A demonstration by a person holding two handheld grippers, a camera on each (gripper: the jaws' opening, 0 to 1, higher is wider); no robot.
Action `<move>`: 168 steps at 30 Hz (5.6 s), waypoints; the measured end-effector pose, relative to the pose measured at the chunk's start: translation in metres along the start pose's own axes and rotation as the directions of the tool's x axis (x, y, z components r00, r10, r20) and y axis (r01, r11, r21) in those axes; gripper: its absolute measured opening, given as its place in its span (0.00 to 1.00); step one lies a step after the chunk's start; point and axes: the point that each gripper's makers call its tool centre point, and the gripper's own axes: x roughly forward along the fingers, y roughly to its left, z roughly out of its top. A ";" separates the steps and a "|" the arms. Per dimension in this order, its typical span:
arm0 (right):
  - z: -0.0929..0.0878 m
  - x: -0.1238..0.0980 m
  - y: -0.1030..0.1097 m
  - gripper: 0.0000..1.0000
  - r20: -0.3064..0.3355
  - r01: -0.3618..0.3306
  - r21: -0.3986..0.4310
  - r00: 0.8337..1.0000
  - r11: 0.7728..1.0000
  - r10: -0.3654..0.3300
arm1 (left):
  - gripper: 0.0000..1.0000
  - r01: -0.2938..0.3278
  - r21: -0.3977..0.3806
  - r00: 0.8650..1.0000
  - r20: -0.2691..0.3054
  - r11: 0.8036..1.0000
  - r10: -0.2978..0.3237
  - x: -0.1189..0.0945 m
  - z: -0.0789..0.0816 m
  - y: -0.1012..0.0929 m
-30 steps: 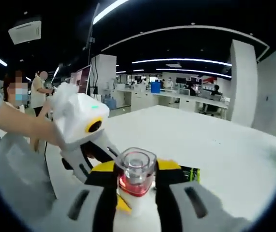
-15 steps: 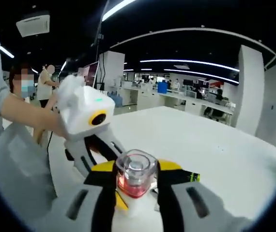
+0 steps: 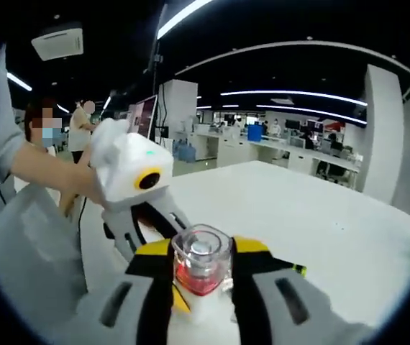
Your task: Arrange the skincare products in the storage area until every visible bottle or jar stands upright without overlapping.
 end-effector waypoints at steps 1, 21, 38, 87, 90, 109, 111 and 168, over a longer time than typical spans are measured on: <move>0.000 0.001 0.000 0.30 0.000 -0.002 -0.001 1.000 1.000 0.002 | 0.25 -0.001 0.000 1.000 -0.001 1.000 0.001 0.000 0.000 0.000; -0.001 0.001 -0.003 0.31 0.019 0.016 0.044 1.000 0.999 -0.017 | 0.34 -0.120 -0.024 0.991 -0.057 0.992 0.119 -0.046 -0.015 0.008; 0.000 -0.012 -0.008 0.39 -0.028 0.047 0.054 0.999 0.997 -0.045 | 0.44 -0.237 -0.057 0.969 -0.081 0.970 0.232 -0.090 -0.025 0.012; -0.054 -0.079 0.000 0.99 -0.413 0.146 -0.041 0.898 0.988 -0.150 | 0.93 -0.511 -0.218 0.859 -0.164 0.832 0.484 -0.184 -0.053 0.006; -0.056 -0.082 -0.001 0.99 -0.422 0.145 -0.044 0.894 0.988 -0.150 | 0.97 -0.508 -0.224 0.861 -0.150 0.832 0.486 -0.184 -0.052 0.003; -0.081 -0.082 -0.027 1.00 -0.496 0.135 -0.058 0.856 0.989 -0.146 | 0.97 -0.478 -0.234 0.878 -0.150 0.847 0.455 -0.180 -0.060 -0.005; -0.082 -0.082 -0.030 1.00 -0.498 0.131 -0.064 0.855 0.989 -0.146 | 0.97 -0.479 -0.235 0.877 -0.151 0.846 0.455 -0.180 -0.061 -0.005; -0.166 -0.023 -0.102 0.41 -0.815 -0.259 -0.126 0.577 0.958 0.049 | 0.97 -0.487 -0.266 0.873 -0.152 0.832 0.463 -0.184 -0.065 -0.007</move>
